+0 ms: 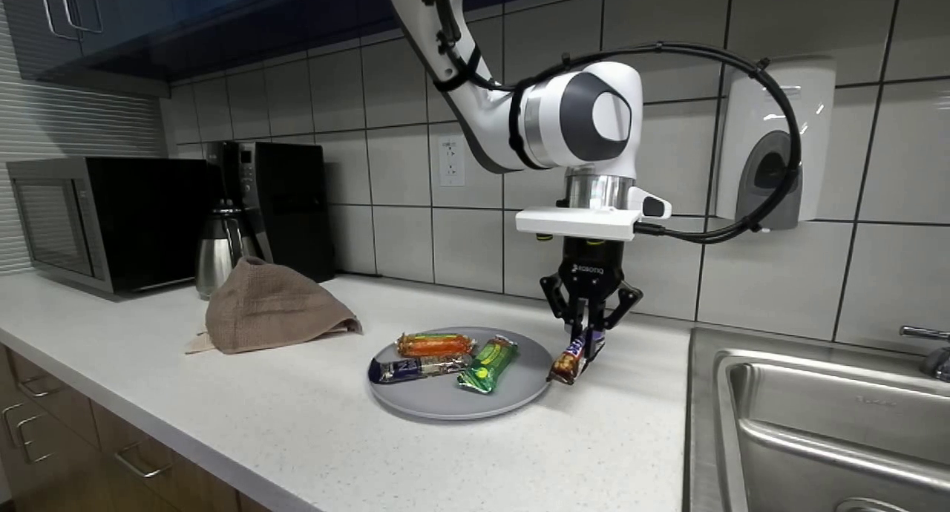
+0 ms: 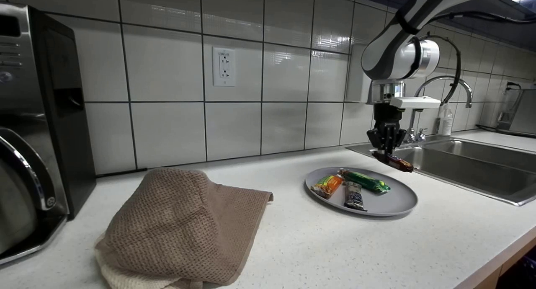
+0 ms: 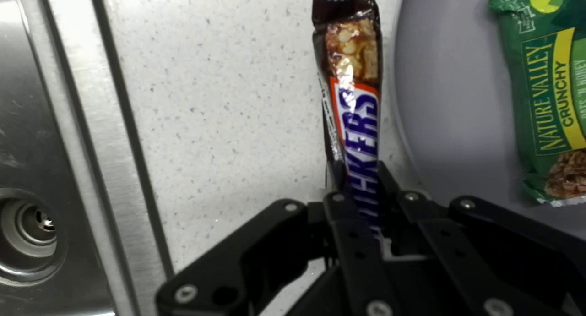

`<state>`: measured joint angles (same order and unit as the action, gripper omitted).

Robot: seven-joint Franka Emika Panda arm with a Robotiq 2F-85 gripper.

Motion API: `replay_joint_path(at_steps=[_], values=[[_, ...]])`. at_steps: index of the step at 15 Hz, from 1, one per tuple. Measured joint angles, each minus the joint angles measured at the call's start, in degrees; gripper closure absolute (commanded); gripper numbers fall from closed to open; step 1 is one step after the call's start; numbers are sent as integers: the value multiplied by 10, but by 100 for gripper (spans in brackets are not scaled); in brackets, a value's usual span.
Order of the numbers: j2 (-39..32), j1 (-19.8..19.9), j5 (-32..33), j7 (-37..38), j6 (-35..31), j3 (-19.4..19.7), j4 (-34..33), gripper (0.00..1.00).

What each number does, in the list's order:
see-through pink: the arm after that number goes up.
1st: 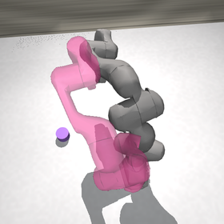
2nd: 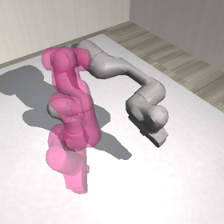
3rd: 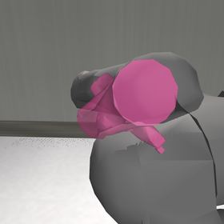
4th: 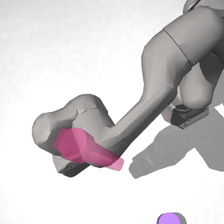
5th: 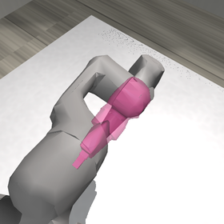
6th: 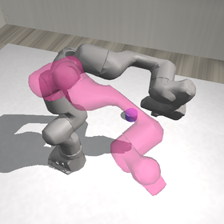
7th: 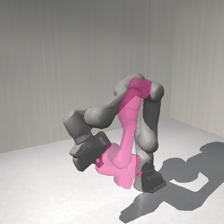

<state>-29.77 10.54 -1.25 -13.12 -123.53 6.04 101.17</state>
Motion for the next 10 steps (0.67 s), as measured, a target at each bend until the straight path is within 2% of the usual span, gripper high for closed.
replay_joint_path(at_steps=[10], values=[[13,-39,1,14,-8,-12,32,96]])
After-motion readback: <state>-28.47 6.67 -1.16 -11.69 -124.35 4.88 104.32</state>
